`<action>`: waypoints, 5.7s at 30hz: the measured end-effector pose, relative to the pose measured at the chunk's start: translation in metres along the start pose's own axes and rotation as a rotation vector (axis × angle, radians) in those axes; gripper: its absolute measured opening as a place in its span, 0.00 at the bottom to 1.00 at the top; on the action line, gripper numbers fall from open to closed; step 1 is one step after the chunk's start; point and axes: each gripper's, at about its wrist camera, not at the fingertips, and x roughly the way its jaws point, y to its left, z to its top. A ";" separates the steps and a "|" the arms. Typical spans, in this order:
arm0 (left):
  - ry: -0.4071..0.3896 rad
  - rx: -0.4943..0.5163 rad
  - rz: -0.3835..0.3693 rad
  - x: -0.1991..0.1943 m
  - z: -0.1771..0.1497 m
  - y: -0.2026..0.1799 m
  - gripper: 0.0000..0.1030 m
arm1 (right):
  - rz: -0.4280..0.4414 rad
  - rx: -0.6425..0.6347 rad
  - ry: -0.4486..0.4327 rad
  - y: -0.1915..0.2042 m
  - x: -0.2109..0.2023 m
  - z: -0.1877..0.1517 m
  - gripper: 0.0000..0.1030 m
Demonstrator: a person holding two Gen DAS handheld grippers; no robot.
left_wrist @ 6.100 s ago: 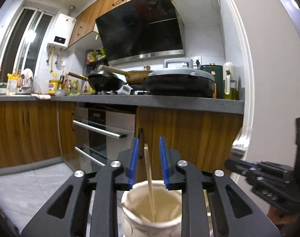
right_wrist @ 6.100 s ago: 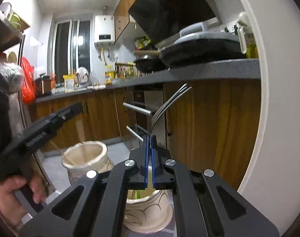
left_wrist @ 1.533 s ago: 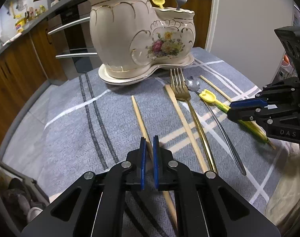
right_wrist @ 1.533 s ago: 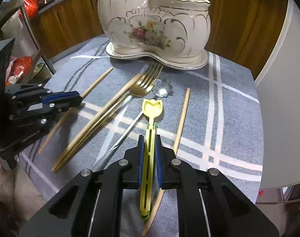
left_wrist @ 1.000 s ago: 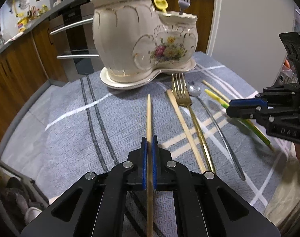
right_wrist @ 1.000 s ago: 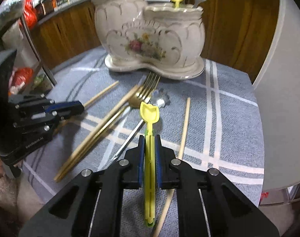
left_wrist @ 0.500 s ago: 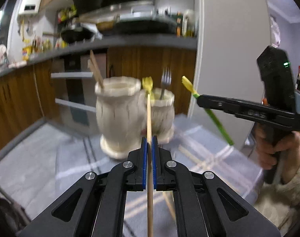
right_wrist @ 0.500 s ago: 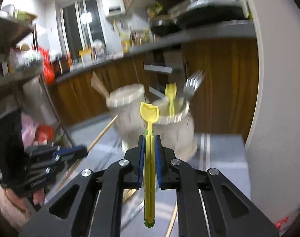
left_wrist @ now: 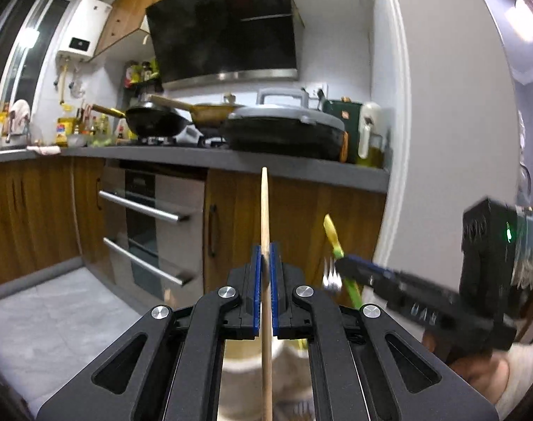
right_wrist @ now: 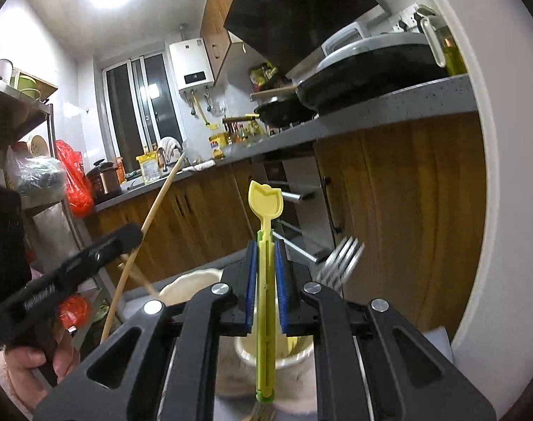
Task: Organize utensils
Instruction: 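Lift the chopstick and yellow spoon and drop them into the holder cups, then open both tools and move them back over the remaining utensils, then close the left tool on a chopstick while the right tool grasps a gold fork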
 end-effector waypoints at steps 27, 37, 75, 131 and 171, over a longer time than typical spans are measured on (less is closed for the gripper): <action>-0.196 0.234 0.157 0.020 -0.021 -0.024 0.05 | -0.083 -0.115 0.096 0.006 0.025 -0.025 0.10; -0.034 0.264 0.222 0.001 -0.040 -0.025 0.05 | -0.093 -0.140 0.169 0.011 0.004 -0.037 0.10; 0.102 0.115 0.158 -0.067 -0.091 -0.021 0.90 | -0.164 -0.051 0.190 -0.002 -0.073 -0.070 0.95; 0.705 0.151 0.034 -0.019 -0.173 -0.032 0.07 | -0.156 -0.151 0.517 0.022 -0.061 -0.128 0.95; 0.633 0.055 -0.006 -0.064 -0.163 0.015 0.07 | -0.199 -0.217 0.891 0.109 -0.010 -0.160 0.09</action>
